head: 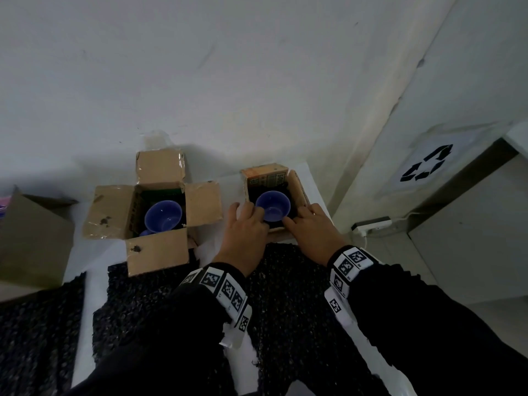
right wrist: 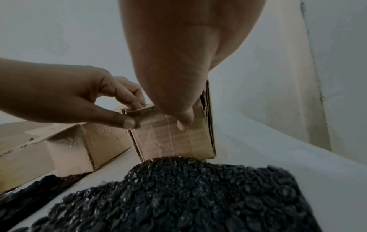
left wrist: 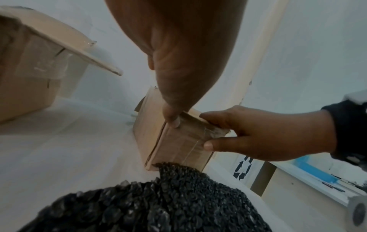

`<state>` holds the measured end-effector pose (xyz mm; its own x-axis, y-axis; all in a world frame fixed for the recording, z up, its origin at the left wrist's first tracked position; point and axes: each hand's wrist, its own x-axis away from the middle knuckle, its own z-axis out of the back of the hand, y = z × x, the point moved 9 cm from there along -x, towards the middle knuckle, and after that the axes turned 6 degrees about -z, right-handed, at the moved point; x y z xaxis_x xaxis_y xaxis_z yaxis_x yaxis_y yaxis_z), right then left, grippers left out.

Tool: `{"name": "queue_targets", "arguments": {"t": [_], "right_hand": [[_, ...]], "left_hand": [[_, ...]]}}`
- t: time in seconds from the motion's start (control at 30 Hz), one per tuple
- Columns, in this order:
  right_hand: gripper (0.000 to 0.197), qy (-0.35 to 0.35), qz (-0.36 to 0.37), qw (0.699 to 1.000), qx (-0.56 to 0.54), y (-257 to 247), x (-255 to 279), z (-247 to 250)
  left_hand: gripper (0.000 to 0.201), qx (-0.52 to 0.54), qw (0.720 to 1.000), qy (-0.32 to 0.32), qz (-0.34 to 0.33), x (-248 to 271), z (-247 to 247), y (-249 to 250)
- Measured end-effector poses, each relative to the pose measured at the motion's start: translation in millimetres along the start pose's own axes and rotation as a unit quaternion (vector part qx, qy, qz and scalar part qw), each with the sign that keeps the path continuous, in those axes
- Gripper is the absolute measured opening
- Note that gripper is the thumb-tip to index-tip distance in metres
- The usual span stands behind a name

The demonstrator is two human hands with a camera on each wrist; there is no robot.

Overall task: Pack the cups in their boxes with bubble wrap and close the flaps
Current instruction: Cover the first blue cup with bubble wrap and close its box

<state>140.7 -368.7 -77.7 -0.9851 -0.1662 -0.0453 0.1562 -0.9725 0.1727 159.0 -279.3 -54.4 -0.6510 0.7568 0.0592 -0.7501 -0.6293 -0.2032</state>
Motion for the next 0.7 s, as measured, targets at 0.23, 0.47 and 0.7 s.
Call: {"name": "queue_targets", "arguments": {"t": [0.23, 0.47, 0.7], "right_hand": [[0.034, 0.063, -0.008, 0.994, -0.094, 4, 16, 16], [0.047, -0.060, -0.080, 0.965, -0.243, -4, 97, -30], [0.021, -0.003, -0.152, 0.938, -0.310, -3, 113, -26]], "left_hand": [[0.040, 0.020, 0.999, 0.035, -0.019, 13, -5, -4], [0.045, 0.160, 0.973, 0.166, 0.008, 55, 6, 0], [0.047, 0.259, 0.952, 0.159, 0.048, 93, -11, 10]]}}
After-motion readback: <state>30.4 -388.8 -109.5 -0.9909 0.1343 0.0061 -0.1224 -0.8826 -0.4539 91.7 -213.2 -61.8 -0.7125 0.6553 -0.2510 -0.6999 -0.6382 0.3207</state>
